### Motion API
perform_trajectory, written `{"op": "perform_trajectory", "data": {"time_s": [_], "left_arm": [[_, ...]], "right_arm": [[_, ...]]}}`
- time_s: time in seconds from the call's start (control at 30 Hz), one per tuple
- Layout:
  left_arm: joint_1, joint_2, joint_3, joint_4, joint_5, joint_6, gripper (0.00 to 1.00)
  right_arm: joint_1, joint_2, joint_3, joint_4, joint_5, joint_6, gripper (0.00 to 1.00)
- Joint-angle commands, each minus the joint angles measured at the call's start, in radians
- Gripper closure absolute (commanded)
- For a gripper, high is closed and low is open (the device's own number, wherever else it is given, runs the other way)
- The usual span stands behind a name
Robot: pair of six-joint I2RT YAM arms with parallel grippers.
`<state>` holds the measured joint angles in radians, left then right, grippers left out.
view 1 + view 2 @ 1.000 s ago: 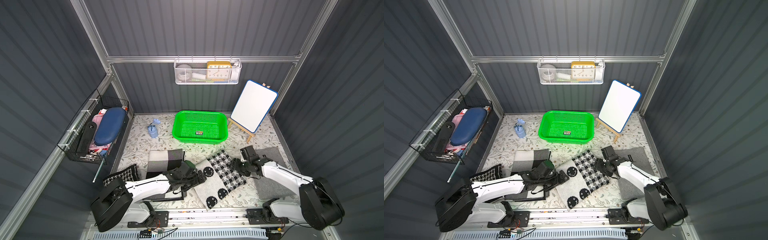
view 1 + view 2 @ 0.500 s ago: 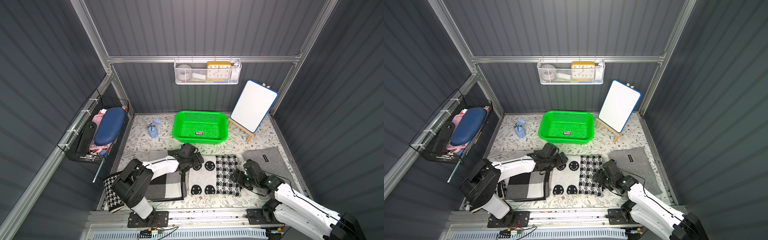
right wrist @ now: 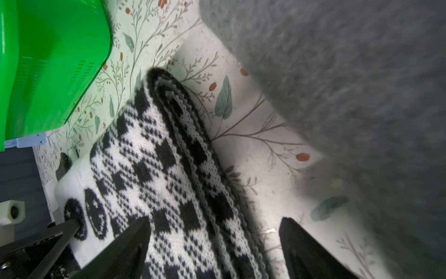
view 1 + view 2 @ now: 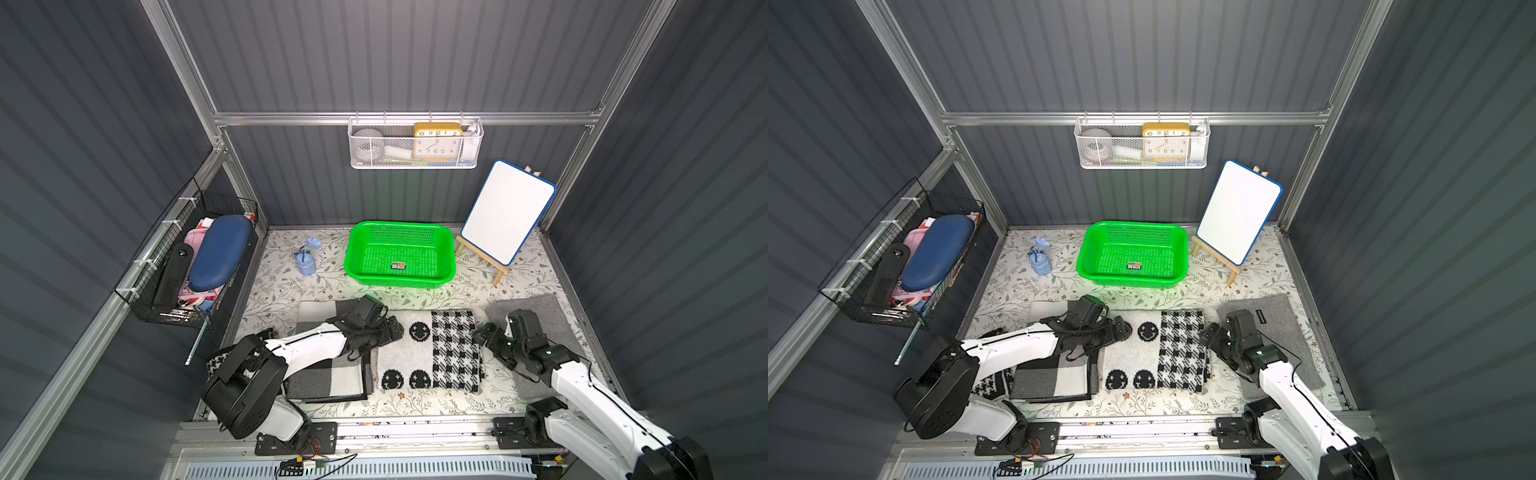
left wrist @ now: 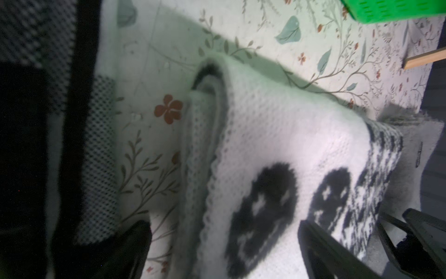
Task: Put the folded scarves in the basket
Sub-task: Pick up the scarf at the center of the board.
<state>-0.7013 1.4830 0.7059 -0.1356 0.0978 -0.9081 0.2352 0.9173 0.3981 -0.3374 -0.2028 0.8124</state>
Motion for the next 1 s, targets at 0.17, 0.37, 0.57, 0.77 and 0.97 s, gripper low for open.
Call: {"op": "perform_trajectory", "data": {"time_s": [0.17,0.37,0.57,0.77,0.97], "left_arm": [[-0.001,0.027,0.009,0.006,0.023,0.021,0.04],[-0.001,0.044,-0.009,0.042,0.033,0.027,0.08],[-0.017,0.080,-0.023,0.073,0.054,0.028,0.17],[-0.045,0.106,-0.027,0.094,0.042,0.015,0.23],[-0.059,0.119,-0.022,0.105,0.049,0.012,0.42]], "right_arm": [[-0.011,0.152,0.088,0.069,-0.157,-0.092,0.12],[-0.009,0.248,0.099,0.066,-0.158,-0.119,0.15],[0.016,0.279,0.095,0.059,-0.125,-0.128,0.17],[0.088,0.288,0.107,0.045,-0.074,-0.119,0.17],[0.135,0.341,0.110,0.068,-0.076,-0.106,0.38]]}}
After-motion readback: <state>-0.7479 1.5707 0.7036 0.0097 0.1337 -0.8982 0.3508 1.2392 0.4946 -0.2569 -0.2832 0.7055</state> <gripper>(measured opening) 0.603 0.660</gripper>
